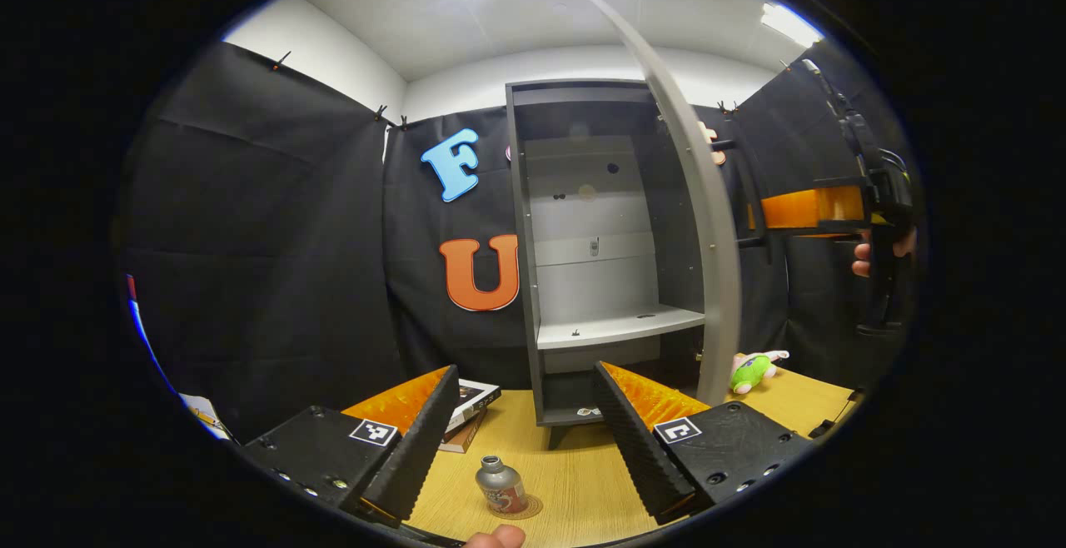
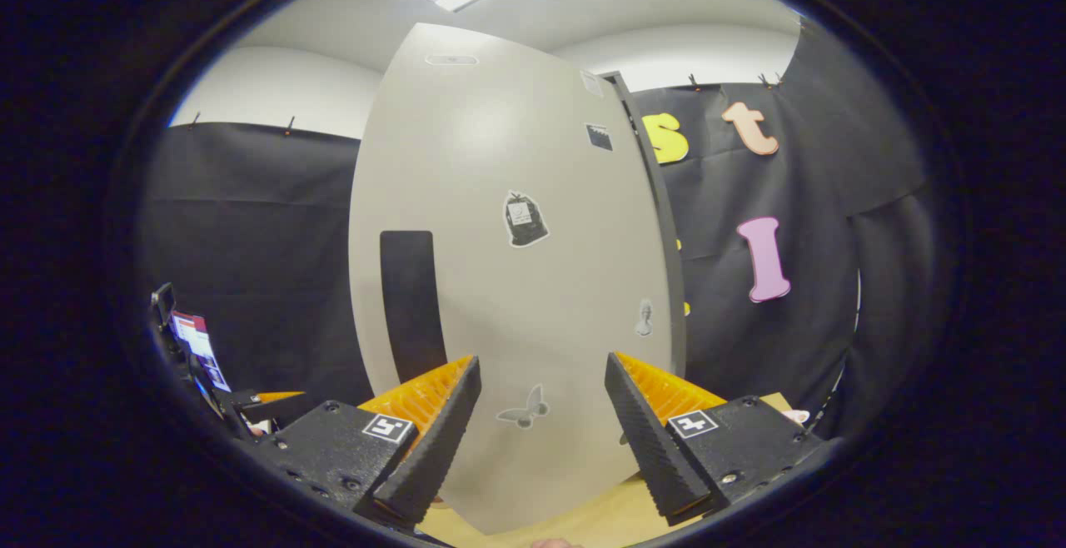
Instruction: Open the cabinet door with the right hand, grasp the bottle in the cabinet with the left hand and place it on the coaster, then close the cabinet door with the right hand.
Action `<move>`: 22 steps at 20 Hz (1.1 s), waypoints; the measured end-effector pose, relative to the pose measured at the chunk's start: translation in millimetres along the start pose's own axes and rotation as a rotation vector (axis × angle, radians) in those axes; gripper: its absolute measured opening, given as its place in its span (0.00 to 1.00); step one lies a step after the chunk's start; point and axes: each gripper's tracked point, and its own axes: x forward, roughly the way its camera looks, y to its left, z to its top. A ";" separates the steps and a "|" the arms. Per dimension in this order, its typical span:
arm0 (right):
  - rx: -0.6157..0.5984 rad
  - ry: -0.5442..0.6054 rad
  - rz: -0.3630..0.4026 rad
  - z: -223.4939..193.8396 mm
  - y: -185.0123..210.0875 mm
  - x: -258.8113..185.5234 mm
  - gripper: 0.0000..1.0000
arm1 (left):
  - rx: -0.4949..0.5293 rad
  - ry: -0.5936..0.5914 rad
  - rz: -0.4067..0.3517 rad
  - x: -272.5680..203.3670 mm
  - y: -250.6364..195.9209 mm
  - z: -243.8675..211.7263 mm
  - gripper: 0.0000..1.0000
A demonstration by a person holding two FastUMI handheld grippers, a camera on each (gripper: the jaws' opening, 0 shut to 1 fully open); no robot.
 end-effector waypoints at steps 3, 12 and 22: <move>0.003 0.008 0.021 -9.9 17.9 40.6 0.98 | -0.004 0.005 -0.003 2.5 4.2 -2.6 0.96; -0.043 0.015 0.036 -22.5 53.3 127.6 0.98 | -0.022 0.037 0.043 4.9 30.2 -15.0 0.96; -0.107 0.034 -0.068 -30.0 25.2 63.7 0.98 | -0.056 0.023 0.034 -3.7 22.6 -11.9 0.96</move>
